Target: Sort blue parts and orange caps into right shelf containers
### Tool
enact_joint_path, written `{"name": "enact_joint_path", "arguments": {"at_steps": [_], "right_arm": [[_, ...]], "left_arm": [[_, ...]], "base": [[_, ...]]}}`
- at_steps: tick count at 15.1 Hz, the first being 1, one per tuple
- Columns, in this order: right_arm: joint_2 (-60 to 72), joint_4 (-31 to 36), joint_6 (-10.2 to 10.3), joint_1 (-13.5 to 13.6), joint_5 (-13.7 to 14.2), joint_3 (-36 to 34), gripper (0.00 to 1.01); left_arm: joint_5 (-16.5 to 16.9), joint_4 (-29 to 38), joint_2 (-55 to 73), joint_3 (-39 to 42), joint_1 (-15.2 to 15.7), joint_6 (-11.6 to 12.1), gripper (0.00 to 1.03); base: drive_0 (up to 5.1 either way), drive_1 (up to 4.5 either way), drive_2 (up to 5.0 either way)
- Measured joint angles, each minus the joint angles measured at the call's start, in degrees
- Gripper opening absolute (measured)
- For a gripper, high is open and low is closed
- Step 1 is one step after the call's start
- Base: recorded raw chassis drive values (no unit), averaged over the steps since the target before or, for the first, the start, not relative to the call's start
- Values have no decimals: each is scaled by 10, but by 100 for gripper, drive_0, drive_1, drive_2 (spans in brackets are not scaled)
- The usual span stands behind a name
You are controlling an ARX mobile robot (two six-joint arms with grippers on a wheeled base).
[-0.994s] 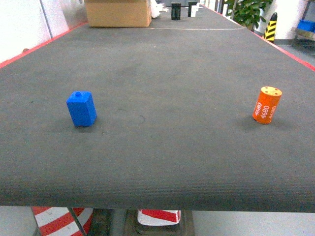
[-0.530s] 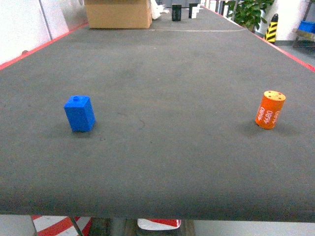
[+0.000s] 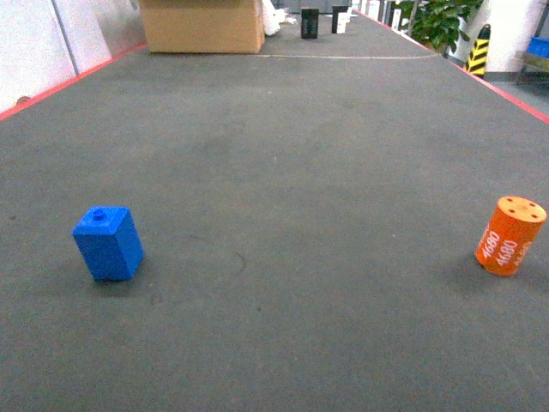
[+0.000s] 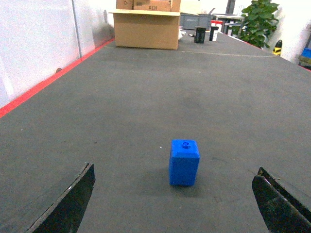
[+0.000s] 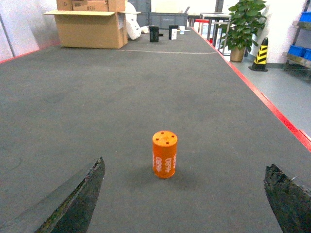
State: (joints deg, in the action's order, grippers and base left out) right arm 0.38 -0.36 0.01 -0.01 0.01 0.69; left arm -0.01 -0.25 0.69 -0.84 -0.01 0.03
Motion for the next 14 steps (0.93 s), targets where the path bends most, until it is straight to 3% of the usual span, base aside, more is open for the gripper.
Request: {"name": "enact_joint_path", "arguments": {"at_steps": [14], "right_arm": [[0,1,0,0,0,0,98]], "left_arm": [[0,0,0,0,0,0,98]], "base": [[1,429,-426]]}}
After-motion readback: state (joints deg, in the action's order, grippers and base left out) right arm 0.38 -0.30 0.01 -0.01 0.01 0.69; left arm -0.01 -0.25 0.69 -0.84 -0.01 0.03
